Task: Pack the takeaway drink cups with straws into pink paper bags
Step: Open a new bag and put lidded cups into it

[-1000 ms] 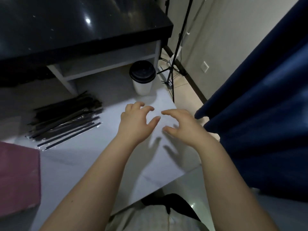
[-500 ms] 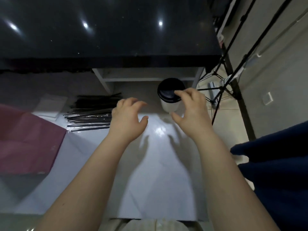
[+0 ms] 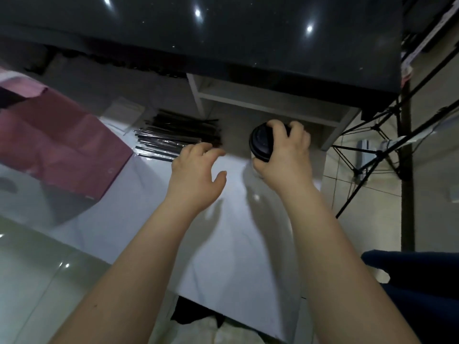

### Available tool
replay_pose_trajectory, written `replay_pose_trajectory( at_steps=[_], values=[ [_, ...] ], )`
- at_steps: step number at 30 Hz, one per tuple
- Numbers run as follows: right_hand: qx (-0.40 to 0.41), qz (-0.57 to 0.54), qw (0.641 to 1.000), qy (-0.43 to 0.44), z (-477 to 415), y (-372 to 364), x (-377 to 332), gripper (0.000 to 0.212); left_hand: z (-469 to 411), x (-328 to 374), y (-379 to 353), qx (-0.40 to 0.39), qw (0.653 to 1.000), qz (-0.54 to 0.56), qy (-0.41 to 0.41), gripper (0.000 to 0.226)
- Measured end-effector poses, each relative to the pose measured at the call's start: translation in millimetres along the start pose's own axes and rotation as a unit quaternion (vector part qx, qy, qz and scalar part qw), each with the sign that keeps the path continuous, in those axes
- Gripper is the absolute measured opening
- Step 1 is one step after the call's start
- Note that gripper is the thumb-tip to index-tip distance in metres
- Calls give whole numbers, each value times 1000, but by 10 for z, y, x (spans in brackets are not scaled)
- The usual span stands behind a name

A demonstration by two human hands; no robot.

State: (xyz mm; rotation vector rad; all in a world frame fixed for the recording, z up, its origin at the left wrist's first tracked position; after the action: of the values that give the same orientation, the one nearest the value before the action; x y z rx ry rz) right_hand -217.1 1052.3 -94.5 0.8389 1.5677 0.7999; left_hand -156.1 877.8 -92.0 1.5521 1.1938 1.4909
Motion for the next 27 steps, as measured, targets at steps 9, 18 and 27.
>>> replay_pose_trajectory(
  at_steps=[9, 18, 27],
  values=[
    [-116, -12, 973, 197, 720, -471, -1187, 83, 609, -1097, 523, 26, 992, -28, 120, 47],
    [-120, 41, 935, 332, 1529, -955, -2560, 85, 1419, -2273, 1199, 59, 985, -17, 164, 45],
    [-164, 78, 904, 387, 2746, -1867, -4141, 93, 2517, -3804, 1843, 108, 974, 1, 198, 44]
  ],
)
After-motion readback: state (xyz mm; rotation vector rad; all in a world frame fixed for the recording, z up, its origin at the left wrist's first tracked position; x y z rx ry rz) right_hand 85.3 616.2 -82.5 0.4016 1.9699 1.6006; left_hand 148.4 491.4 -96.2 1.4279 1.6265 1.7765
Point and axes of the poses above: each hand's wrist, its own z-axis away from the middle knuckle, its own y-axis out of the back of the hand, x = y × z, the point moved 10 cm from there along -z, towards the middle knuckle, and after that the axes turned 6 degrees about x, right-handed, at the moved point
